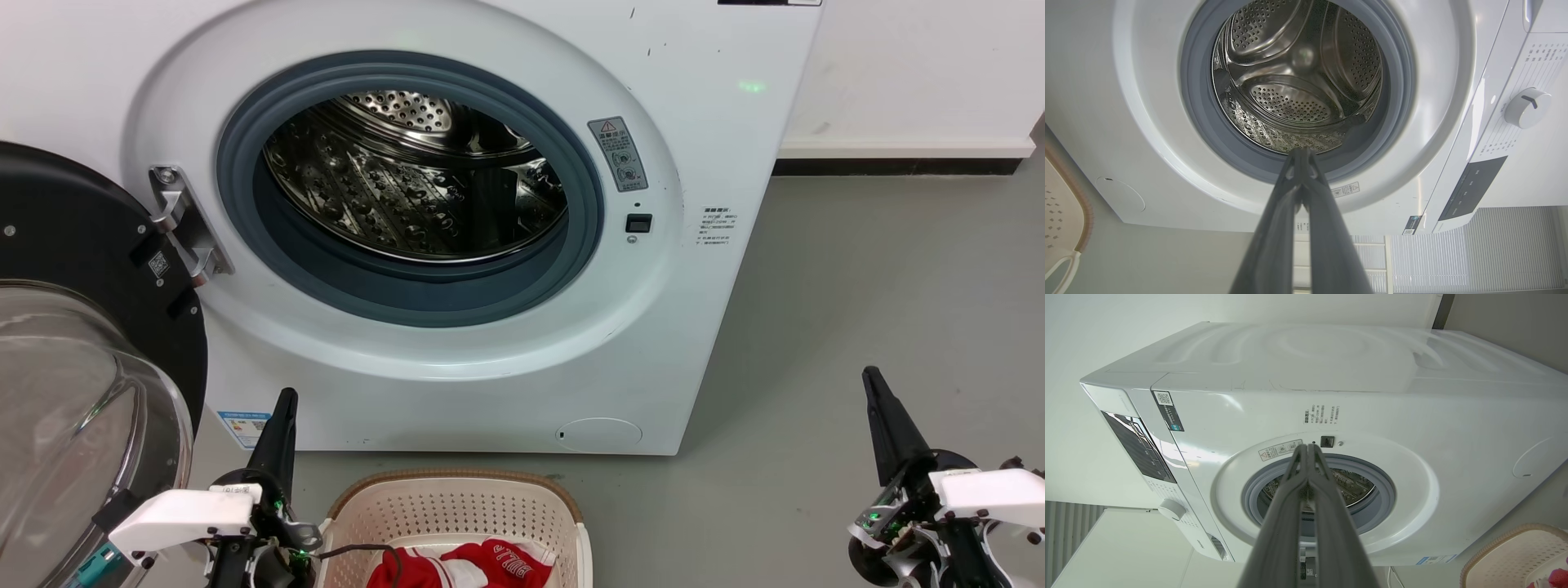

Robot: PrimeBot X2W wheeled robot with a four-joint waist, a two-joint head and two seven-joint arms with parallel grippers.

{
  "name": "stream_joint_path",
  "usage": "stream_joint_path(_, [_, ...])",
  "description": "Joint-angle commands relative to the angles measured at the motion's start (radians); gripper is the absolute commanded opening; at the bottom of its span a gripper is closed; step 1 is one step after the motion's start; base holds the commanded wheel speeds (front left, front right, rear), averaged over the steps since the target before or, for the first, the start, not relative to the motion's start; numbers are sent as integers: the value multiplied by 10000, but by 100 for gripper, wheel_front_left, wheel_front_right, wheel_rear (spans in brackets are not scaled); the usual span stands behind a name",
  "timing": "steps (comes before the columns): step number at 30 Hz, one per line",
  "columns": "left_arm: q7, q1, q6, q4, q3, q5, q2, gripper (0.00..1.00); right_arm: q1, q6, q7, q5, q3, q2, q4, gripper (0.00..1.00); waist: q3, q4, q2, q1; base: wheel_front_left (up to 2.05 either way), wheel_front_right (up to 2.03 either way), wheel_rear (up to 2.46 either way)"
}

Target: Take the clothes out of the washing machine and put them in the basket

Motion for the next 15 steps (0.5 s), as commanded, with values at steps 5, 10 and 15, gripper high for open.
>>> stream_joint_path(5, [144, -116, -106, 43, 94, -453, -24, 0, -176, 0, 112, 472, -81, 33, 97, 0, -6, 21, 0, 0, 0, 0, 0])
stream_joint_path(10, [134, -106, -96, 39, 88, -415, -23, 0, -175, 0, 137, 404, -100, 50, 92, 0, -6, 21, 0, 0, 0, 0, 0])
stream_joint_path(15, [134, -105, -96, 37, 85, -416, -23, 0, -178, 0, 151, 378, -121, 64, 92, 0, -6, 21, 0, 0, 0, 0, 0])
